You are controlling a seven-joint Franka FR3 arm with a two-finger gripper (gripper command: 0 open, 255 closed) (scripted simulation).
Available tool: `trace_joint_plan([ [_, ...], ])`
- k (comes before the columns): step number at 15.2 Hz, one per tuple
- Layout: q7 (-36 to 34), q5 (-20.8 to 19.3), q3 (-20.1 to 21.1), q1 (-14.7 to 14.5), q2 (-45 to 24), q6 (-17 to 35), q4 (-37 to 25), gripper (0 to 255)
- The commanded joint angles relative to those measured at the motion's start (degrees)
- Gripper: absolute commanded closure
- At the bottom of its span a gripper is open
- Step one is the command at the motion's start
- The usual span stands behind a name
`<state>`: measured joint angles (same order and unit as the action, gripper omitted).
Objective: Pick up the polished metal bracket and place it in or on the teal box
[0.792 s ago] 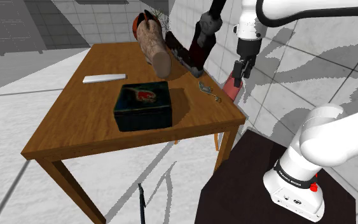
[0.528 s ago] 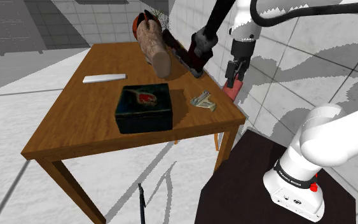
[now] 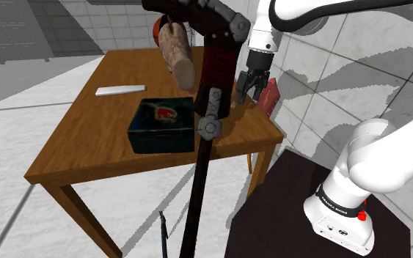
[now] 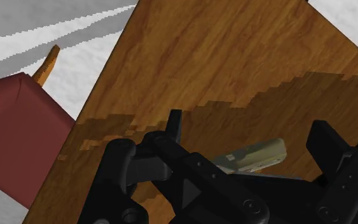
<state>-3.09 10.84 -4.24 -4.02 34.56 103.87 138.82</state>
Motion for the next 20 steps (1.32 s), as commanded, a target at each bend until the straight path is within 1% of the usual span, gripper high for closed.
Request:
trace_joint_plan([
  [1,-0.2,0.5,0.3,-0.2,-0.1,1.4,1.3,0],
  [5,0.0,1.1,0.7,-0.5,-0.5,5.1,4.4,0],
  [13,0.0,1.1,0.8,-0.5,-0.5,5.1,4.4,0],
  [14,0.0,1.1,0.8,-0.5,-0.5,5.1,4.4,255],
  [20,0.0,1.1,0.8,-0.5,-0.5,5.1,4.4,255],
])
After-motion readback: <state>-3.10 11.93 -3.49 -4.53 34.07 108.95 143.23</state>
